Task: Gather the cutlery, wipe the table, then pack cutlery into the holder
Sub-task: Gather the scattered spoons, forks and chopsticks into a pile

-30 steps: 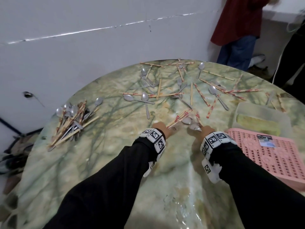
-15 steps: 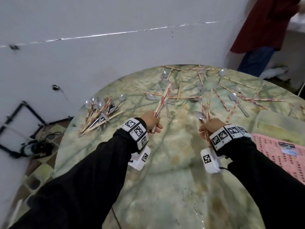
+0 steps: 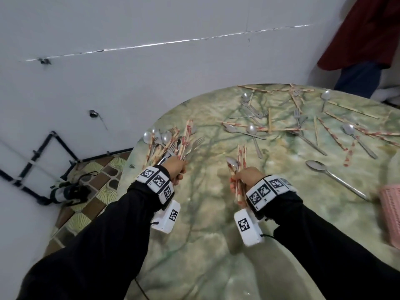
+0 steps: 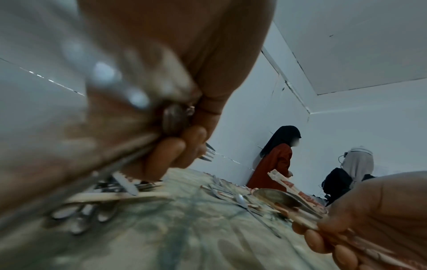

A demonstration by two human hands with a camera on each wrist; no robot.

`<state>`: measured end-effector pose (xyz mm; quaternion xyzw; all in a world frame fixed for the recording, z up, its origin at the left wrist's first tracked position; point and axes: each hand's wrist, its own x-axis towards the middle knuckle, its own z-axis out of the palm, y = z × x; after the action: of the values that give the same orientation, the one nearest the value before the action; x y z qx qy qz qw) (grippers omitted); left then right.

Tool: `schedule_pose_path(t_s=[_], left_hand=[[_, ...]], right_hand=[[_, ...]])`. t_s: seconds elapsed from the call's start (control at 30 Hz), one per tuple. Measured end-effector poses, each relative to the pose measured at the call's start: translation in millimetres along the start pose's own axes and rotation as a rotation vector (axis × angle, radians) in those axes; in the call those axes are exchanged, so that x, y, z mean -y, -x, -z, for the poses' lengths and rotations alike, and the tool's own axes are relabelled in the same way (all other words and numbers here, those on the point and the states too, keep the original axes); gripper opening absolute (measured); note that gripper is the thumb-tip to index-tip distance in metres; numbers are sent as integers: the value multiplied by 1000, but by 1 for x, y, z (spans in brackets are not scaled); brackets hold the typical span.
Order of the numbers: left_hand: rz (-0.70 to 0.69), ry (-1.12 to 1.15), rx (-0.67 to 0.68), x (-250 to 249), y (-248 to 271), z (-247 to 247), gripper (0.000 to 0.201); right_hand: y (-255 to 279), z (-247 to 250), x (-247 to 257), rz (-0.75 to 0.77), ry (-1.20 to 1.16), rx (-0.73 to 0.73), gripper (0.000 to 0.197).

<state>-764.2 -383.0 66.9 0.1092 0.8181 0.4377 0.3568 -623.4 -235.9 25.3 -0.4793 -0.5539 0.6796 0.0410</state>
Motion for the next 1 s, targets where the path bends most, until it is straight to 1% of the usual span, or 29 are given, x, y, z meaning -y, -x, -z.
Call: schedule_pose_path(t_s=[0.1, 0.27, 0.3, 0.4, 0.47, 0.6, 0.67, 0.8, 0.9, 1.0], left_hand=[[-10, -31, 15, 8, -19, 31, 19], [-37, -47, 79, 17, -52, 77, 24], [-48, -53, 82, 18, -59, 85, 25], [-68, -69, 93, 21, -74, 108, 22], [-71, -52, 93, 23, -84, 121, 21], [-50, -39, 82, 27, -99, 141, 16], [-40, -34, 97, 30, -104, 147, 14], [-15, -9, 107, 32, -112, 152, 11], [-8, -13, 102, 33, -118, 152, 14], [-5, -15, 93, 32, -126, 150, 21]], right_hand=[[-9, -43, 4, 16, -27, -64, 16], [-34, -103, 27, 133, -59, -223, 19], [-40, -113, 33, 149, -45, -251, 21], [-58, -139, 49, 148, 18, -288, 36], [-72, -153, 55, 142, 45, -311, 37], [-88, -168, 62, 97, 188, -346, 38], [-92, -175, 66, 75, 204, -372, 42], [-100, -186, 75, 54, 244, -318, 52], [-104, -187, 76, 26, 272, -289, 53], [-106, -184, 75, 28, 262, -300, 46]])
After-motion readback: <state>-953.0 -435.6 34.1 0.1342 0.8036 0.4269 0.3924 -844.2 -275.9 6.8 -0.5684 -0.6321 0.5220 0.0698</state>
